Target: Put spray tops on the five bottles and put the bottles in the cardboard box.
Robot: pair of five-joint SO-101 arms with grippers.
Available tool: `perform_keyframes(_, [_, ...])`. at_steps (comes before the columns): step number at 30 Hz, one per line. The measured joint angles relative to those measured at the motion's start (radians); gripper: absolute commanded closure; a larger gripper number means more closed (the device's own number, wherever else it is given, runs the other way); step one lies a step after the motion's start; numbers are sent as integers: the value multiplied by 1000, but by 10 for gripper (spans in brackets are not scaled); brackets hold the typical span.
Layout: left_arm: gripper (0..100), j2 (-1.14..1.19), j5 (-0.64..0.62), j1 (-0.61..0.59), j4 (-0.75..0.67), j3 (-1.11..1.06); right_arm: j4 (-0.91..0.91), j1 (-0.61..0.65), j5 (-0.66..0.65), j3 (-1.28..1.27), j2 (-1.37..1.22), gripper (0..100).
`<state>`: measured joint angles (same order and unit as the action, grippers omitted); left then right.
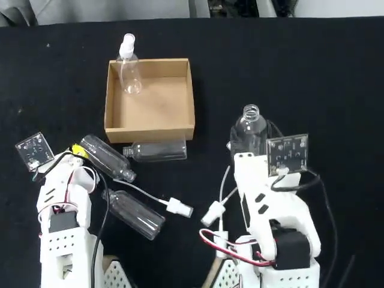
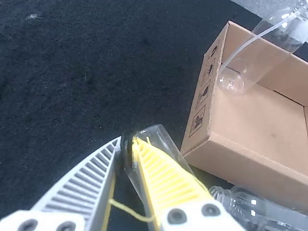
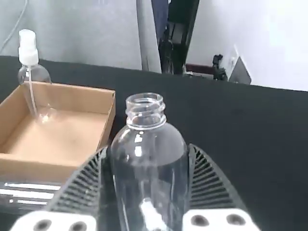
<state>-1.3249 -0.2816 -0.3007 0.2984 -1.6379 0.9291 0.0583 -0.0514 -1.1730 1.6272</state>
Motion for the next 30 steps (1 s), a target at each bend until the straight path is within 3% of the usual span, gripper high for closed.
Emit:
perform_keyframes(8, [971,0,0,0,0,0,-11,-2,2,-71,166,938])
perform_keyframes(26, [965,2,0,0,0,103,-32,-49,2,-104,172,938])
perform_keyframes(30, [889,2,5,0,6,152,-35,-49,2,-109,172,938])
